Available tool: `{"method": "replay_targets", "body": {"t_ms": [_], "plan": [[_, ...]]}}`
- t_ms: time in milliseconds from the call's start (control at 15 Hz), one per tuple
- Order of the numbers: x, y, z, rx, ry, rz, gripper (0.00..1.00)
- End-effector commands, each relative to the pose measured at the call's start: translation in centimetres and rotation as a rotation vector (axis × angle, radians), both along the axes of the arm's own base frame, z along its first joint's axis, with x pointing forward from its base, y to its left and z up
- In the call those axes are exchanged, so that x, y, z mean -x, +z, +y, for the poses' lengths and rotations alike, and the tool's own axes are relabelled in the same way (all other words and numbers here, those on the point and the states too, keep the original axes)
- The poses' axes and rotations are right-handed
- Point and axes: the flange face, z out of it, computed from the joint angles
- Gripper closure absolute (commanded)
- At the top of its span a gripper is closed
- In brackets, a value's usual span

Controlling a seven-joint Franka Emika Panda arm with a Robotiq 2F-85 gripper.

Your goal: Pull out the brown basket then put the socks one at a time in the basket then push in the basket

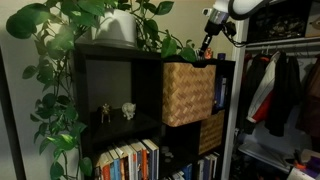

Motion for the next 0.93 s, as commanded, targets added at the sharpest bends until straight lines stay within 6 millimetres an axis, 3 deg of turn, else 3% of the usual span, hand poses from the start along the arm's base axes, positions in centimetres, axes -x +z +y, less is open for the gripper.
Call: {"method": "replay_targets", "body": {"t_ms": [0,267,667,733,867], "plan": [[0.9,-1.8,-1.6,-0.017,-0.006,0.043,0.91],[0.8,-3.7,-3.0,-0.049,-0.023,0.065,0.91],[0.8,-4.1,-3.2,-0.052,0.047,-0.025,0.90],[0.6,-4.3,-3.2,-0.059,0.045,-0.021,0.58],[0.6,-4.7,-3.1,-0.057,0.038,0.005,0.52]]}}
